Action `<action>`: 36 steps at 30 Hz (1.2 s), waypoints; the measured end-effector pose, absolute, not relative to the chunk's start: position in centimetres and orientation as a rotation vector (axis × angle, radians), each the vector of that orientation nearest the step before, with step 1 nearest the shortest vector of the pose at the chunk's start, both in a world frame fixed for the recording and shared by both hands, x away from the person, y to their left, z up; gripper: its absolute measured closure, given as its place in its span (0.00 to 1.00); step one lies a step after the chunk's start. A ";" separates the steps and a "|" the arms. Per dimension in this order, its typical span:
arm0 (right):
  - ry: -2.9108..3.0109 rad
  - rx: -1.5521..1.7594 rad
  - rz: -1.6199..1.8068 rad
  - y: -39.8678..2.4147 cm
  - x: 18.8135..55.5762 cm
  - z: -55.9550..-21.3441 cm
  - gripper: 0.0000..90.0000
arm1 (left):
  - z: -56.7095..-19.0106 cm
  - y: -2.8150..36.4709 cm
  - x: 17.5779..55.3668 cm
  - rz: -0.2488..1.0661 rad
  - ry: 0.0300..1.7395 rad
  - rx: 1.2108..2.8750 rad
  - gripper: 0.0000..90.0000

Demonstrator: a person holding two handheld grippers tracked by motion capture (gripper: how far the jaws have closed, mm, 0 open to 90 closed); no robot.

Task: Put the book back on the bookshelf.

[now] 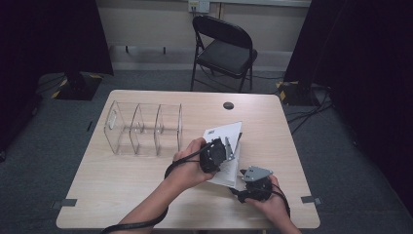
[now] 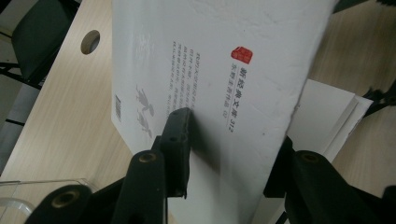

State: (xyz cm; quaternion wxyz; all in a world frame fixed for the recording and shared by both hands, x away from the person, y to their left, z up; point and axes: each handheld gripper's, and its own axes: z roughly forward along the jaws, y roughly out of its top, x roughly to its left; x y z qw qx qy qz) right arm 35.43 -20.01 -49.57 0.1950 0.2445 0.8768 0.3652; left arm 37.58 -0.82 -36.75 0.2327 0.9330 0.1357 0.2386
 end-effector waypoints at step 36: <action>2.300 0.459 0.936 -20.1 35.4 -47.5 0.27 | -35.0 -2.9 38.0 0.593 0.457 2.631 0.69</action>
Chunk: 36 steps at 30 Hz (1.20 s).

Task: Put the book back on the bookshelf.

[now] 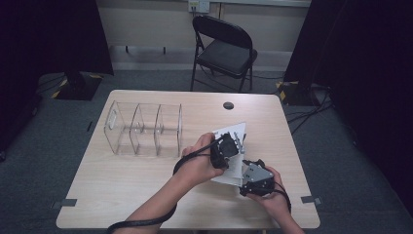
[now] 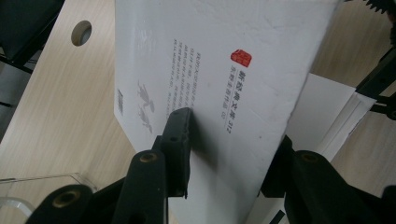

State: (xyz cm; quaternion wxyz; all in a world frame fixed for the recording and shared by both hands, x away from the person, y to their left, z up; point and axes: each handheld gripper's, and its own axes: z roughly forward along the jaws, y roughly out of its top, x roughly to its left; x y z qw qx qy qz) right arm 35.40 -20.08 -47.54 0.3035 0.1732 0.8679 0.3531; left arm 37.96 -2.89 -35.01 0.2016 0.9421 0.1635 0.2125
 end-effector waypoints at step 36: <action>2.316 0.173 0.911 -19.4 34.9 -44.9 0.45 | -33.7 -3.5 38.1 0.610 0.462 2.681 0.71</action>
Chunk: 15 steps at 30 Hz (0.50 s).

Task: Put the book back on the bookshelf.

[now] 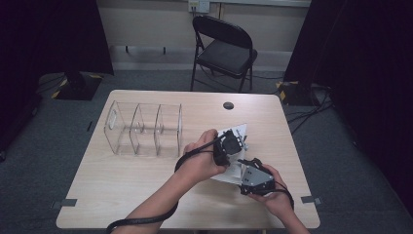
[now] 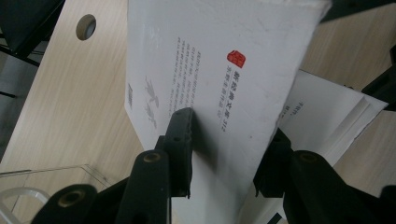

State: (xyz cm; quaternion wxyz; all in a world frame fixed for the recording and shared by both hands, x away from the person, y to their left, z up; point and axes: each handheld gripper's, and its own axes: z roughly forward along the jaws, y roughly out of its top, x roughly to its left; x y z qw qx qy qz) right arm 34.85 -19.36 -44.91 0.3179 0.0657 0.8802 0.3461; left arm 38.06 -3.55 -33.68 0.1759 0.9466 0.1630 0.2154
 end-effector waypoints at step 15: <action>2.330 0.232 0.913 -19.8 35.9 -41.4 0.67 | -31.0 0.4 37.7 0.552 0.377 2.406 0.42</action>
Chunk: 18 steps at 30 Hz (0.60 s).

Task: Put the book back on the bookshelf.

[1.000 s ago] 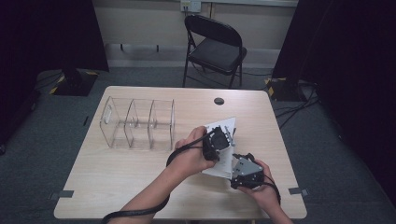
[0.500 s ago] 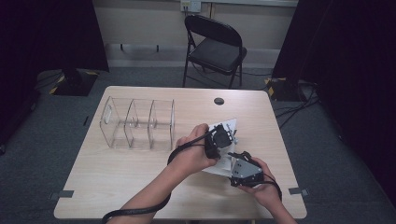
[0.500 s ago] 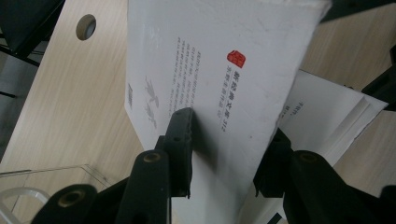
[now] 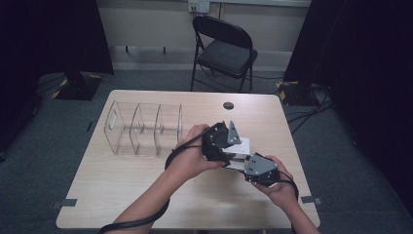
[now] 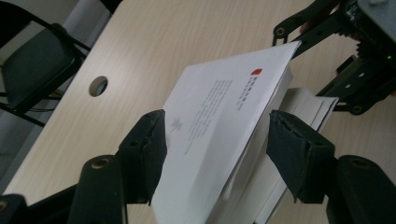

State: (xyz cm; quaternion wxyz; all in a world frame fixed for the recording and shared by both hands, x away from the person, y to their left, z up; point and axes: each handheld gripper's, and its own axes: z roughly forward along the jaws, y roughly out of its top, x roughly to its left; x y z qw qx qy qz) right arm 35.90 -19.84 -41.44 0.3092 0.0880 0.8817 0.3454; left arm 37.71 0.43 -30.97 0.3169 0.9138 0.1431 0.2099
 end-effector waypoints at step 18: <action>2.416 0.300 0.959 -20.7 37.4 -39.3 0.69 | -33.6 7.0 37.0 0.450 0.543 2.361 0.36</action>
